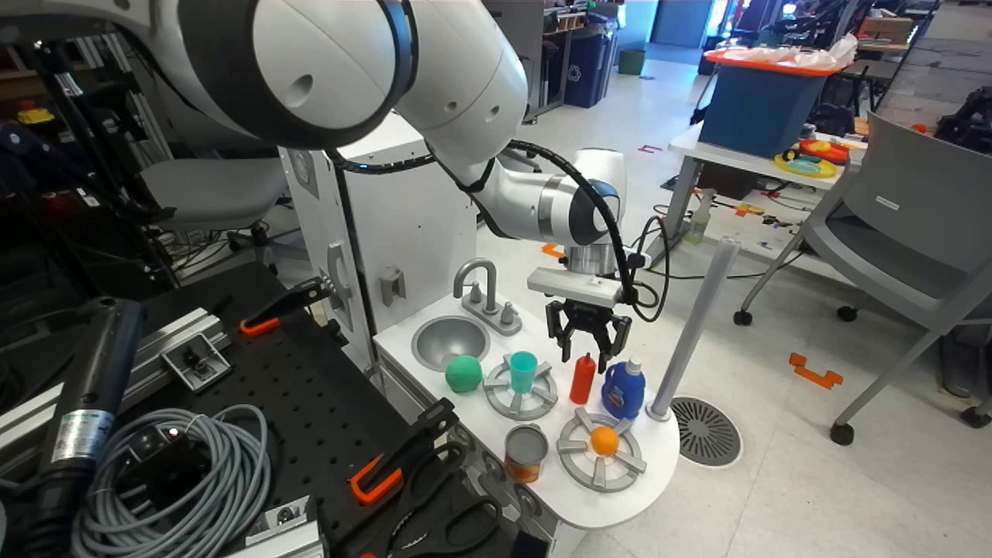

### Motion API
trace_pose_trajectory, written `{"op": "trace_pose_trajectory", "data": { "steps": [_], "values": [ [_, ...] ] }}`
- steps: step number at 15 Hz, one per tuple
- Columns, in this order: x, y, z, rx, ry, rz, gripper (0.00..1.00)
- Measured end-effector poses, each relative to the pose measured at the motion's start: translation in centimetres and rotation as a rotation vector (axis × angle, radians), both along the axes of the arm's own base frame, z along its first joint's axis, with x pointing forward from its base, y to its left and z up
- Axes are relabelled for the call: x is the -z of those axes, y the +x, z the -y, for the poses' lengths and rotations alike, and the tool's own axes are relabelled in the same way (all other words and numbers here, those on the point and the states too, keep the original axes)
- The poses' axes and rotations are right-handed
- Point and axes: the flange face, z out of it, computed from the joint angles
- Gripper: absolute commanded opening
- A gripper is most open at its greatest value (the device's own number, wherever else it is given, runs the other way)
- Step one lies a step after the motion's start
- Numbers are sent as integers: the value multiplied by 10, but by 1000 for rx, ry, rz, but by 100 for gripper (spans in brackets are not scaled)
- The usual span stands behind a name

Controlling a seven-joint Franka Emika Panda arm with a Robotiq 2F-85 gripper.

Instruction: Remove the red sauce bottle from the cup.

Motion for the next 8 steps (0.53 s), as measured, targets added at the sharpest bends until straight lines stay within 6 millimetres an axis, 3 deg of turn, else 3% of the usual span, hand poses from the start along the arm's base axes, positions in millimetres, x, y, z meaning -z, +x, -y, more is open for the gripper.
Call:
{"op": "trace_pose_trajectory", "data": {
  "steps": [4, 8],
  "values": [
    [-15, -4, -4, -10, 5, -84, 100],
    [-68, -8, 4, -85, 59, -169, 100]
  ]
}}
